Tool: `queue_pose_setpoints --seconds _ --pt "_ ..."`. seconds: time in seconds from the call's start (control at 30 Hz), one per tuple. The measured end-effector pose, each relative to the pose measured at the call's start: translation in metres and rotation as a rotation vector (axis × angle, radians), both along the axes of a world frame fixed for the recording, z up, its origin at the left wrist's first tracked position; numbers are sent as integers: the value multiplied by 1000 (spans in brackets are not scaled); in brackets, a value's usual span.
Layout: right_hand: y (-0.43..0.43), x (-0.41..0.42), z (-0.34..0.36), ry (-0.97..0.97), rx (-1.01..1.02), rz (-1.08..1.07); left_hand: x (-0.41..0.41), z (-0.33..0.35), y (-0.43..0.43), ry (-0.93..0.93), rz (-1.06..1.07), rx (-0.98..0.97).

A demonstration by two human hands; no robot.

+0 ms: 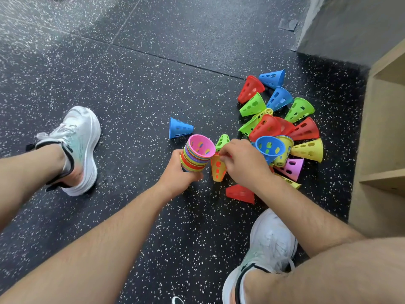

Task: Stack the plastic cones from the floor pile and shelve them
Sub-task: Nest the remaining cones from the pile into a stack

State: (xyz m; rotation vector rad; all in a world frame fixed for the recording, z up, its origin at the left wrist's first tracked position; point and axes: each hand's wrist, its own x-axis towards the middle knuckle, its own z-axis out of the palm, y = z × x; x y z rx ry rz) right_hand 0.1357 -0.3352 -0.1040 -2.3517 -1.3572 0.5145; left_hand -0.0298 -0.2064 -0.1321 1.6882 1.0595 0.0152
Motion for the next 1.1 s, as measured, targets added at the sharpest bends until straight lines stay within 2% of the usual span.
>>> queue_pose_setpoints --seconds 0.2,0.4,0.7,0.87,1.0,1.1 --pt "-6 13 8 87 357 -206 -1 -3 2 -8 12 -25" --pt "-4 7 23 185 569 -160 0 -4 0 -7 12 -26" --pt "2 0 24 249 609 -88 -1 -6 3 -20 24 -28" --pt "3 -16 9 328 341 111 -3 -10 4 -49 64 -53" --pt "8 -14 8 389 311 67 -7 -12 4 -55 102 -58" --pt "24 -9 1 297 352 17 -16 -12 4 -53 151 -25"
